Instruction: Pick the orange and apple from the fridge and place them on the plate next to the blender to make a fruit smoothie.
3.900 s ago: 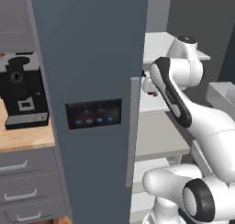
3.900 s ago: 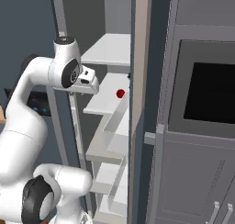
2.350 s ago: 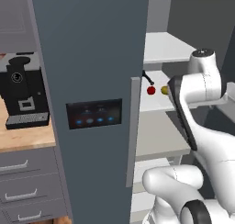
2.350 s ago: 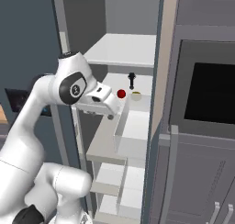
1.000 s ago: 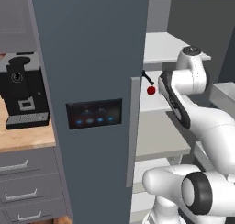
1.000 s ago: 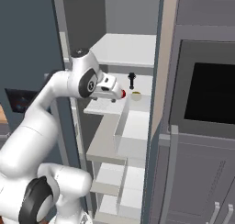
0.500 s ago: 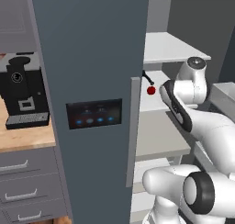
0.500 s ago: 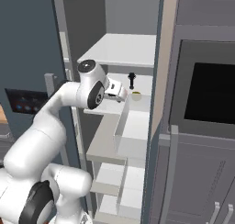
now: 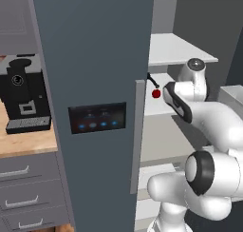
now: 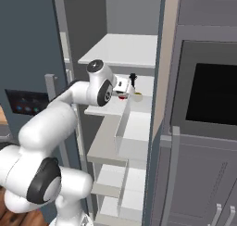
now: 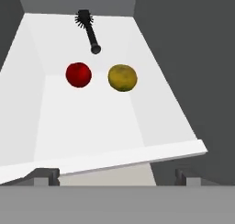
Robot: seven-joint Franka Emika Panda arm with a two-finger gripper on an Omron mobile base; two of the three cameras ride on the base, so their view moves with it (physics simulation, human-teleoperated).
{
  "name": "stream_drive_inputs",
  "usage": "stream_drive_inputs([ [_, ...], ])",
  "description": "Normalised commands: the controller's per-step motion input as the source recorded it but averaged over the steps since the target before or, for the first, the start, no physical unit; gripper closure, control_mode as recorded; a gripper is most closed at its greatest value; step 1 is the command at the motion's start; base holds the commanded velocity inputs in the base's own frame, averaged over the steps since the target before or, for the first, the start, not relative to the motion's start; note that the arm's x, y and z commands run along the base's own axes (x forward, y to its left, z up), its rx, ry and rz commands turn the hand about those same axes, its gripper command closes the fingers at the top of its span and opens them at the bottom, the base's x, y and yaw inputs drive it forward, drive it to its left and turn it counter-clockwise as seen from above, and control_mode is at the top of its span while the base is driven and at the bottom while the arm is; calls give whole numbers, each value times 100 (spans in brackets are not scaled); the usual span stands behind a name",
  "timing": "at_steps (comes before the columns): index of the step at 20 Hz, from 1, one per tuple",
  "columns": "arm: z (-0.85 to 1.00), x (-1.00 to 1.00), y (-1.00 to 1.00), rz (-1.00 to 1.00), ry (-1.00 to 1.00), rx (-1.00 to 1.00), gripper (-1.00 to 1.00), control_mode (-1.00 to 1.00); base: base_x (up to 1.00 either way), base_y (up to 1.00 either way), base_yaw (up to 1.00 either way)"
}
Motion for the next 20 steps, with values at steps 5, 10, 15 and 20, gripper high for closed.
stream_drive_inputs([
  [5,-23,40,-13,3,0,-5,-100,-100,0,0,0],
  [10,-32,37,-25,10,0,0,-100,-100,0,0,0],
  [15,-35,28,-31,13,0,0,-100,-100,0,0,0],
  [20,-8,37,-19,7,0,0,-100,-100,0,0,0],
])
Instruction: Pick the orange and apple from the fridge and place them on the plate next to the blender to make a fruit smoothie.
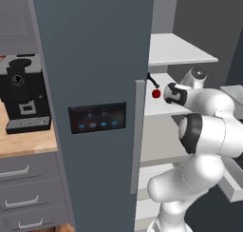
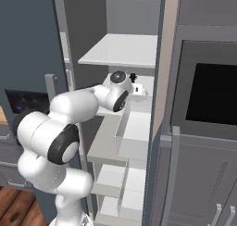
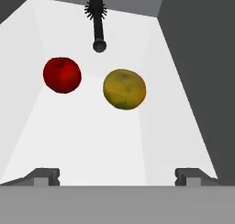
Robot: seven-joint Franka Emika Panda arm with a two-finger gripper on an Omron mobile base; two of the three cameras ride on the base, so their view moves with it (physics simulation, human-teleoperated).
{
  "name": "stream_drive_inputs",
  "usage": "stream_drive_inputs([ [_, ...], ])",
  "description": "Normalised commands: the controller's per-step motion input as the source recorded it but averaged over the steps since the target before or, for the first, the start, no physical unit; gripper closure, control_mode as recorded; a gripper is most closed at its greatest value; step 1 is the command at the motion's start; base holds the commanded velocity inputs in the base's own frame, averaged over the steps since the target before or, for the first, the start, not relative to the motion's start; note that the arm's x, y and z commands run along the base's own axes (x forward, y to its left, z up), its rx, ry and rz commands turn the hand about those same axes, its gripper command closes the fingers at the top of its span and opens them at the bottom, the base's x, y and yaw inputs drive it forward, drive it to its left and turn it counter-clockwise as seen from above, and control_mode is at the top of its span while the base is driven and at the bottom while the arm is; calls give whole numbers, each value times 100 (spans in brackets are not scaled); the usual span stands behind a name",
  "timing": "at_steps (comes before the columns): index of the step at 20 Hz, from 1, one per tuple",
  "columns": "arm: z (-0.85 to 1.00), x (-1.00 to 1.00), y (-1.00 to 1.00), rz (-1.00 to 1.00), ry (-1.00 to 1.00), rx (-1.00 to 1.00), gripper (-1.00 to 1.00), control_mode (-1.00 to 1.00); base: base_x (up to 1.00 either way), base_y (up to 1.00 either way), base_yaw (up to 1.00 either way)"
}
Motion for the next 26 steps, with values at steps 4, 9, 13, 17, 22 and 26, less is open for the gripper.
stream_drive_inputs([
  [4,-6,46,-7,4,0,0,-100,-100,0,0,0],
  [9,-15,45,-2,2,0,0,-100,-100,0,0,0],
  [13,-26,45,0,2,0,0,-100,-100,0,0,0],
  [17,-20,44,0,1,0,0,-100,-100,0,0,0],
  [22,-20,31,-8,1,0,0,-100,-100,0,0,0],
  [26,-3,17,-20,0,0,0,-100,-100,0,0,0],
])
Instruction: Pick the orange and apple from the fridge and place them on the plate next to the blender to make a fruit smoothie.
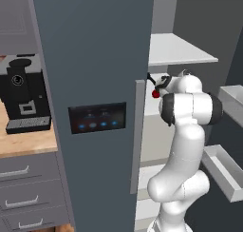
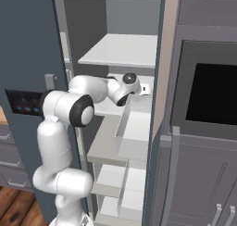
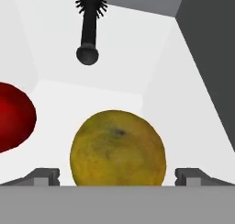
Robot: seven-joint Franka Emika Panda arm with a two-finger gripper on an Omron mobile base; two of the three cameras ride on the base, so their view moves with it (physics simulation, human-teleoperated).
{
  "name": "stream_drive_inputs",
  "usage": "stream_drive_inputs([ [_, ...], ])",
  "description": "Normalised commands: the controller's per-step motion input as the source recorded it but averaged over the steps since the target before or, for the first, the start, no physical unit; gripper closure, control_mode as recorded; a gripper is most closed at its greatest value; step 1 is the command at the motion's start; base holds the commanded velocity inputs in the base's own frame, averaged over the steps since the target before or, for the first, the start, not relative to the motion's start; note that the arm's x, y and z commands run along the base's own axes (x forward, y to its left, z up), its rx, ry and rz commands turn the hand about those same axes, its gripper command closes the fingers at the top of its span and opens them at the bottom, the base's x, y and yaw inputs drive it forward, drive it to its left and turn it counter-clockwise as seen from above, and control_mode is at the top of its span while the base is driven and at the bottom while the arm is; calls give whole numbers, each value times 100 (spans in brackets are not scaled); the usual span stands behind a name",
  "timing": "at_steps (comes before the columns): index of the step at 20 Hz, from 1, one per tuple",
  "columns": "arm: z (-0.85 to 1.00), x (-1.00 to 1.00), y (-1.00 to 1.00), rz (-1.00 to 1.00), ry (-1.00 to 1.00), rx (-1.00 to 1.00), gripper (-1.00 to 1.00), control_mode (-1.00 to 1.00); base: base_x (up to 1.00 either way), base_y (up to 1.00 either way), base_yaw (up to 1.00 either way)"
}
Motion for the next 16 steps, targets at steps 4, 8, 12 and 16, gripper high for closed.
stream_drive_inputs([
  [4,-1,29,-4,0,0,0,-100,-100,0,0,0],
  [8,-12,34,0,0,0,-1,-100,-100,0,0,0],
  [12,-49,16,0,0,0,-7,-100,-100,0,0,0],
  [16,-68,0,5,0,0,-11,100,-100,0,0,0],
])
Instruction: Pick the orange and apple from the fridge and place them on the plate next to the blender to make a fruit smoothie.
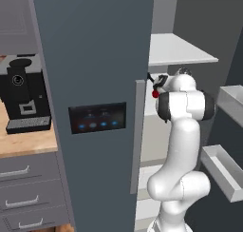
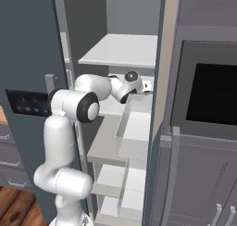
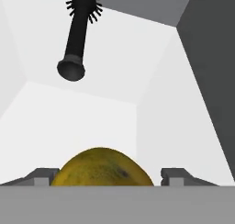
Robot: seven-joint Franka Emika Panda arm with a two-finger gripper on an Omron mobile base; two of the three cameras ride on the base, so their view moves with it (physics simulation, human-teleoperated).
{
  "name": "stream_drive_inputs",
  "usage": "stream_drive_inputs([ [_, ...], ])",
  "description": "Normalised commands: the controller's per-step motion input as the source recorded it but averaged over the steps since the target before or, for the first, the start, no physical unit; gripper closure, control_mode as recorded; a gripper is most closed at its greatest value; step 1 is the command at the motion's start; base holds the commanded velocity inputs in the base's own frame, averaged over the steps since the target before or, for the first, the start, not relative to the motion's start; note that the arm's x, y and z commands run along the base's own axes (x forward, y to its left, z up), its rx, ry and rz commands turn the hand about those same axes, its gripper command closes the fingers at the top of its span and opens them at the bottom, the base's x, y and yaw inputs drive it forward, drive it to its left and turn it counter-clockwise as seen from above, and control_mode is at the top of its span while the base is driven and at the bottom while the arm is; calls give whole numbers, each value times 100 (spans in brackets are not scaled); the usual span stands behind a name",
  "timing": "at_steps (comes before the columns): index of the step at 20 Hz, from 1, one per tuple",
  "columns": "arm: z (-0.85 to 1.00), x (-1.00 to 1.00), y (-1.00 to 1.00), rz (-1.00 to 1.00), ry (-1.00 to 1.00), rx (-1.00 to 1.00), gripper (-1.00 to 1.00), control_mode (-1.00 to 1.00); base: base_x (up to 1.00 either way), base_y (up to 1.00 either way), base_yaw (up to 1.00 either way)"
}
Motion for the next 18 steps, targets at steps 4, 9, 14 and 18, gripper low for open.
stream_drive_inputs([
  [4,-45,-14,7,0,0,-11,100,-100,0,0,0],
  [9,-17,-55,3,0,-12,-2,100,-100,0,0,0],
  [14,2,-98,16,0,-26,0,100,-100,0,0,0],
  [18,24,-100,1,0,-19,0,100,-100,0,0,0],
])
